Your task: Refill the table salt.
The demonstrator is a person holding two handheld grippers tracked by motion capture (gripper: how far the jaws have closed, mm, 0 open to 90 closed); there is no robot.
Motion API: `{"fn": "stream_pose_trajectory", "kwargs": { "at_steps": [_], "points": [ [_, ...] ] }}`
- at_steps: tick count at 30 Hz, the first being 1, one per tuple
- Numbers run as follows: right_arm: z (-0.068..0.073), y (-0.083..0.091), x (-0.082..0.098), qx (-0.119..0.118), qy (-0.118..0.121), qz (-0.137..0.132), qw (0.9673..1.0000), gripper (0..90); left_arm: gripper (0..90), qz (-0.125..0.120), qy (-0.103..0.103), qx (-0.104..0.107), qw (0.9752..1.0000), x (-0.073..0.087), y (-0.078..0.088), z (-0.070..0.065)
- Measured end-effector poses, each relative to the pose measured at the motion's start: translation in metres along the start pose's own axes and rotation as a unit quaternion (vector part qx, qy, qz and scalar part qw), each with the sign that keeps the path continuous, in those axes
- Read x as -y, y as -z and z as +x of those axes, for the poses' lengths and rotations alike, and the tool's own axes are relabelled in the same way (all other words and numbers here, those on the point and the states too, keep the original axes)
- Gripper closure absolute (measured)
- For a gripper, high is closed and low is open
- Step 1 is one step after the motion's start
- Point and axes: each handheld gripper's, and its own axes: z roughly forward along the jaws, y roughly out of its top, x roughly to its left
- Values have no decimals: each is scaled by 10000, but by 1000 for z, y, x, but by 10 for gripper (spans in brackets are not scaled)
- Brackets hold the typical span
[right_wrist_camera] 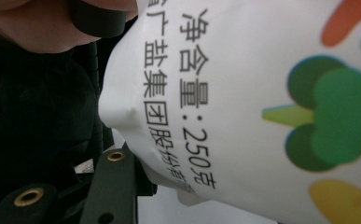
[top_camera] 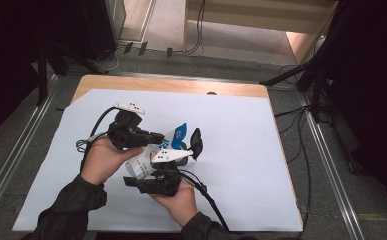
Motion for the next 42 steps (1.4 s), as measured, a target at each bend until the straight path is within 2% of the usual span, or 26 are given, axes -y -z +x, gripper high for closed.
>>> {"fn": "stream_pose_trajectory", "kwargs": {
  "at_steps": [13, 24, 42],
  "points": [
    [0, 0, 0, -76, -134, -18, 9999, 578, 898, 53, -15, -2, 10000, -1, -1, 1],
    [-1, -1, 0, -29, 31, 48, 10000, 566, 899, 110, -35, -18, 9999, -3, -3, 1],
    [-2, 0, -1, -50, 17, 87, 9999, 564, 899, 110, -15, -1, 9999, -4, -4, 2]
  ]
}}
